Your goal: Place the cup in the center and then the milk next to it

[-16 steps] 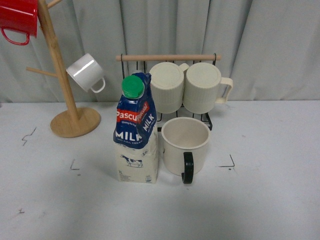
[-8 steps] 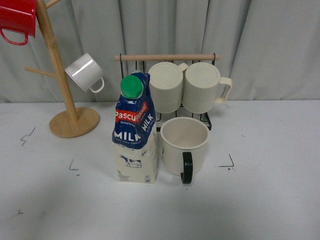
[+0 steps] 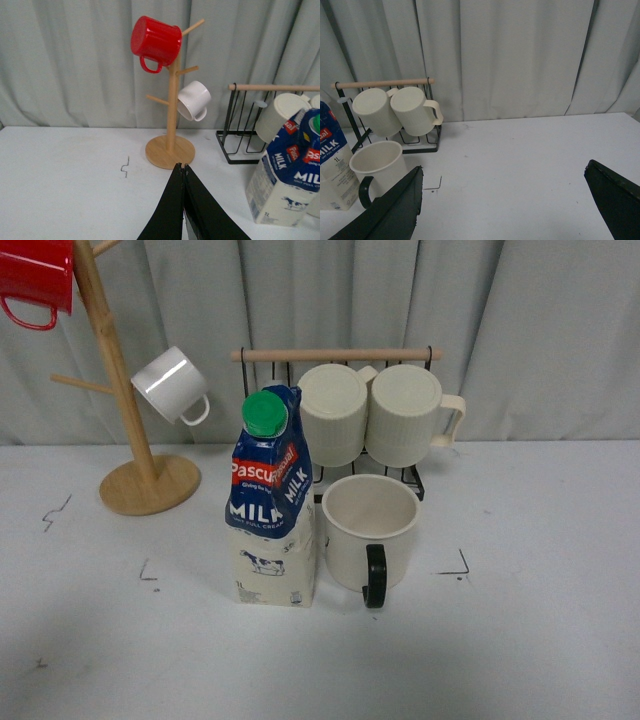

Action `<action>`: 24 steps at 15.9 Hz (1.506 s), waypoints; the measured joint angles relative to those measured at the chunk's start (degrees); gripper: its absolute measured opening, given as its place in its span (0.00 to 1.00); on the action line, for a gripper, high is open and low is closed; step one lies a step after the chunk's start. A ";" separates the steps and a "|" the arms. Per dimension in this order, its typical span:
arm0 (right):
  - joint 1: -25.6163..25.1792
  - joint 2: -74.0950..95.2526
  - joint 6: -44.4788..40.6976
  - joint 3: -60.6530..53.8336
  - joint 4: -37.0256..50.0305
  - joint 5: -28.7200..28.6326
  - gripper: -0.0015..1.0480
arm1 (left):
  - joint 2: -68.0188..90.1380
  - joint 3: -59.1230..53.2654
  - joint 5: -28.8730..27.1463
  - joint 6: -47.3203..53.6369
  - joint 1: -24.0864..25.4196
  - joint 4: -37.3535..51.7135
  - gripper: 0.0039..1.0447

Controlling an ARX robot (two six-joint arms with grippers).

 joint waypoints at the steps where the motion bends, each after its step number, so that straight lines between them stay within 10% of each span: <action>1: 0.00 0.00 0.00 0.00 -0.02 0.00 0.94 | -1.51 0.02 1.01 0.02 -0.39 -1.42 0.01; 14: 0.00 0.00 0.00 0.00 0.02 0.00 0.94 | -19.12 0.09 1.09 0.04 -0.63 -19.74 0.01; 24: 0.00 0.00 0.00 0.00 0.00 0.00 0.94 | -19.12 0.09 1.09 0.09 -0.63 -19.71 0.95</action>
